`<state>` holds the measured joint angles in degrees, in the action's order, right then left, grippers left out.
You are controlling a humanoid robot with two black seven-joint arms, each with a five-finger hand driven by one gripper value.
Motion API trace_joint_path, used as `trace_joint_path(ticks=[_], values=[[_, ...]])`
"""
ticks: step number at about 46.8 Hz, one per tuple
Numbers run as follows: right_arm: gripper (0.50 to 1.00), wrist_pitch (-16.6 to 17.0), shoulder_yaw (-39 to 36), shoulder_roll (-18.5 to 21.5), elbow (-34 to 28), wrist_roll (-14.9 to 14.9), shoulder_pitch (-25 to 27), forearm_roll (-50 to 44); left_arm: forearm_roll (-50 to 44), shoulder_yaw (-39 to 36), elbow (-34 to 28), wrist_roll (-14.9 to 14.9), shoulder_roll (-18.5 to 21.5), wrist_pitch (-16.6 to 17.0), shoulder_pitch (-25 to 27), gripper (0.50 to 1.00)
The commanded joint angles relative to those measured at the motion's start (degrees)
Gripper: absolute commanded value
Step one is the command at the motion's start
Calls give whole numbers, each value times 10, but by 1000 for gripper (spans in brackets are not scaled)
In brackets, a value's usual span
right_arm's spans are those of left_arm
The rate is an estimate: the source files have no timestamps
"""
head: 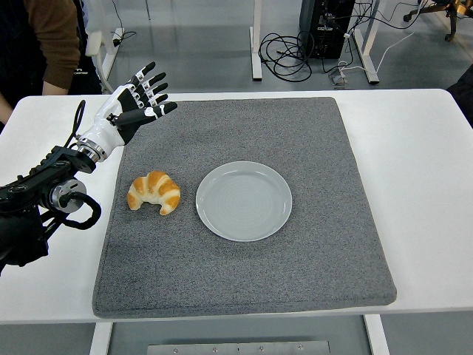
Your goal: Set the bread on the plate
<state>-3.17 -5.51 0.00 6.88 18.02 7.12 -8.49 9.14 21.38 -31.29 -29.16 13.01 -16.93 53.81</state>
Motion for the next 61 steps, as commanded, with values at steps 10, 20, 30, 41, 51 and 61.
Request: trace_joint_path(ticks=[10,20,30,41,51,61], values=[[1000,0,0,0,1,0,0,0,0,0,0,-2,0,-4,0,969],[1000,0,0,0,0,0,0,0,0,0,0,-1,-1,-4,-1,969],[1000,0,0,0,1,0,0,1,1,-1,0,0,-1,2,0,969],[1000,0,0,0,0,0,0,0,1,-3,0,1,-1,2,1,968],[1000,0,1,0,0,0,0,1,2,-5,0,1,-1,2,2,968],[1000,0,1,0,0,0,0,0,3,-9,-10,3,5,1,9,966]])
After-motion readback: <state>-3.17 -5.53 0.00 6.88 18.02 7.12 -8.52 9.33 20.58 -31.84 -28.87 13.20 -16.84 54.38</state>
